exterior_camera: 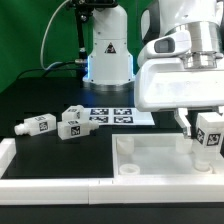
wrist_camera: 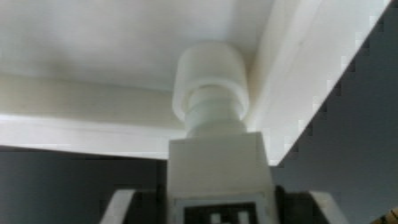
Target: Assemble one leg
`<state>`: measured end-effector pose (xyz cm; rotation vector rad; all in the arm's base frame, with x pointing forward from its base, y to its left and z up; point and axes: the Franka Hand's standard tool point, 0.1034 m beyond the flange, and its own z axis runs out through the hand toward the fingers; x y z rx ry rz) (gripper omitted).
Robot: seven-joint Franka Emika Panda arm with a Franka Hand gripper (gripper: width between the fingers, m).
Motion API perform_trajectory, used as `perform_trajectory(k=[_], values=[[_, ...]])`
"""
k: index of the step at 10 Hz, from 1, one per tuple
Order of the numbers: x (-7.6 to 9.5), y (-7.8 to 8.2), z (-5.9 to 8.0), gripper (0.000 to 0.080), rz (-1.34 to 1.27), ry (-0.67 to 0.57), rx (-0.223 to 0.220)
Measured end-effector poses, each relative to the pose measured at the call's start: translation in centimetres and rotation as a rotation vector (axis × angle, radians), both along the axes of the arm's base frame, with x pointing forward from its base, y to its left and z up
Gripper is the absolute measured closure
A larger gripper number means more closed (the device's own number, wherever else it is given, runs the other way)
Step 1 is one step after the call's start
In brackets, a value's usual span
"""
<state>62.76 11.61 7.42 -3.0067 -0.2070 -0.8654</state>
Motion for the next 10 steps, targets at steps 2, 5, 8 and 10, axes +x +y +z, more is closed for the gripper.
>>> perform_trajectory(k=[2, 5, 8, 10], values=[[0.21, -0.06, -0.06, 0.0518, -0.006, -0.021, 0.003], [0.01, -0.41, -0.88, 0.0518, 0.005, -0.042, -0.009], [-0.03, -0.57, -0.92, 0.0518, 0.025, -0.053, -0.022], [-0.04, -0.56, -0.9, 0.0518, 0.036, -0.051, -0.029]])
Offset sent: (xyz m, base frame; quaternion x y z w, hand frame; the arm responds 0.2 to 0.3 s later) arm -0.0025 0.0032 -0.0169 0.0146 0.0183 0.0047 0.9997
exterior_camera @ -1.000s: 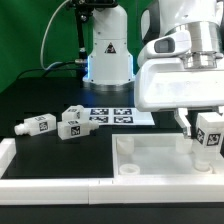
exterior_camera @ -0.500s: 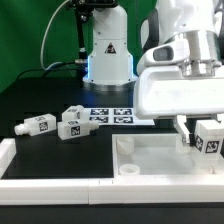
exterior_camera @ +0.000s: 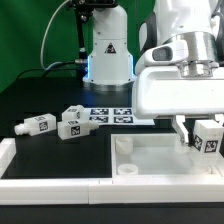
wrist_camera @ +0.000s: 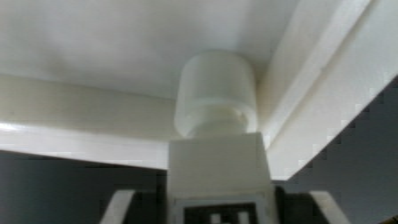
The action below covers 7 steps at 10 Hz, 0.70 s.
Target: Assemble one leg
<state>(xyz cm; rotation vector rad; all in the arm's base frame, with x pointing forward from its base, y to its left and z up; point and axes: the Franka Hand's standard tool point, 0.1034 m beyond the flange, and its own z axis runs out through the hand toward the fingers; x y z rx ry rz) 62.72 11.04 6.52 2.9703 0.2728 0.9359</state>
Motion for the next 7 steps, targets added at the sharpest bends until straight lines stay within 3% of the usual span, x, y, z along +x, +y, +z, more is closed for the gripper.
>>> perform_trajectory(k=[3, 4, 5, 7], values=[[0.01, 0.03, 0.01, 0.0508, 0.006, 0.011, -0.005], [0.0, 0.03, 0.01, 0.0308, 0.008, 0.011, -0.006], [0.0, 0.03, 0.0, 0.0202, 0.012, 0.011, -0.009], [-0.01, 0.02, -0.02, 0.0158, 0.017, 0.011, -0.012]])
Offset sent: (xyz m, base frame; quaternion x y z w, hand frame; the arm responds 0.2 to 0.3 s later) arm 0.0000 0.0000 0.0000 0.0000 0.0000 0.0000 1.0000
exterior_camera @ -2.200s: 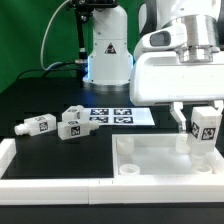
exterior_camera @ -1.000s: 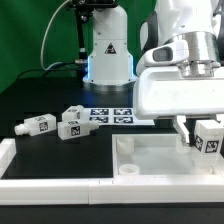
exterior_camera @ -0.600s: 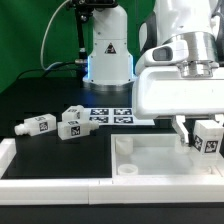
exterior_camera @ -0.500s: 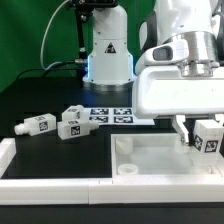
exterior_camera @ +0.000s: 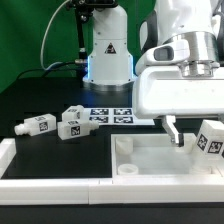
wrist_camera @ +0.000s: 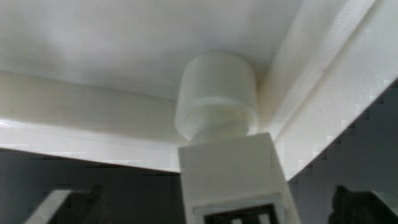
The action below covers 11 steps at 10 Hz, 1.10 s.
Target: Assemble one leg
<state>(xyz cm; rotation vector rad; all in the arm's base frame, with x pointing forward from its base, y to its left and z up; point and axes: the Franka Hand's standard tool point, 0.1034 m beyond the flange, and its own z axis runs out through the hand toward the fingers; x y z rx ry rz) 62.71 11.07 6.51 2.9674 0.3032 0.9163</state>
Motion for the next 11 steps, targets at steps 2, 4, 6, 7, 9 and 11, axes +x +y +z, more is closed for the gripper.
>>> perform_trajectory(k=[2, 4, 6, 7, 9, 11], values=[[-0.1, 0.2, -0.2, 0.0152, -0.008, 0.033, 0.005], [0.9, 0.8, 1.5, 0.0151, -0.026, 0.108, 0.025], [1.6, 0.3, 2.9, 0.0151, -0.044, 0.297, 0.025], [2.4, -0.2, 3.6, 0.0151, -0.056, 0.357, 0.027], [2.1, -0.7, 3.0, 0.0151, -0.071, 0.518, 0.017], [2.1, -0.3, 2.8, 0.0151, -0.108, 0.604, 0.023]])
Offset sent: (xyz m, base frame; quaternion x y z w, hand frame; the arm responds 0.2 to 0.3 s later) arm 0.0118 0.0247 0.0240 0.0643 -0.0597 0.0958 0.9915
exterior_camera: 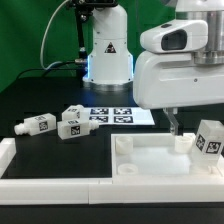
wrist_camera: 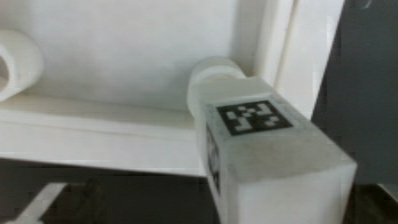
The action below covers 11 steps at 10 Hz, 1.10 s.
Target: Assemble one leg
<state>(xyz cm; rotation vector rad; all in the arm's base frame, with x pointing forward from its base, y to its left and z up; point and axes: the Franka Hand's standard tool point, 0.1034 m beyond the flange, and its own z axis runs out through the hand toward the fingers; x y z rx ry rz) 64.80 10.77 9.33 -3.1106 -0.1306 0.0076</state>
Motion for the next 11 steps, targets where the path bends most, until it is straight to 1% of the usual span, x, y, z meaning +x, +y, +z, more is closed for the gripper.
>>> perform_trajectory(k=[1, 2, 4, 5, 6, 7, 8, 10, 11], values=[[-0.21, 0.47, -0.39, 0.0151, -0.025, 0.005, 0.002], [-0.26, 0.62, -0.78, 0.0151, -0.036, -0.01, 0.005], [-0.14, 0.51, -0.84, 0.0151, -0.065, -0.02, 0.005], [-0.14, 0.49, -0.84, 0.0243, -0.066, -0.019, 0.004], [-0.15, 0.5, -0.86, 0.0243, -0.096, -0.018, 0.005], [-0.16, 0.52, -0.86, 0.0443, -0.162, -0.016, 0.005], [-0.16, 0.54, -0.87, 0.0515, -0.24, -0.014, 0.005], [-0.14, 0.52, -0.91, 0.0515, -0.358, -0.014, 0.006], [-0.17, 0.35, -1.04, 0.0515, -0.503, -0.044, 0.014]])
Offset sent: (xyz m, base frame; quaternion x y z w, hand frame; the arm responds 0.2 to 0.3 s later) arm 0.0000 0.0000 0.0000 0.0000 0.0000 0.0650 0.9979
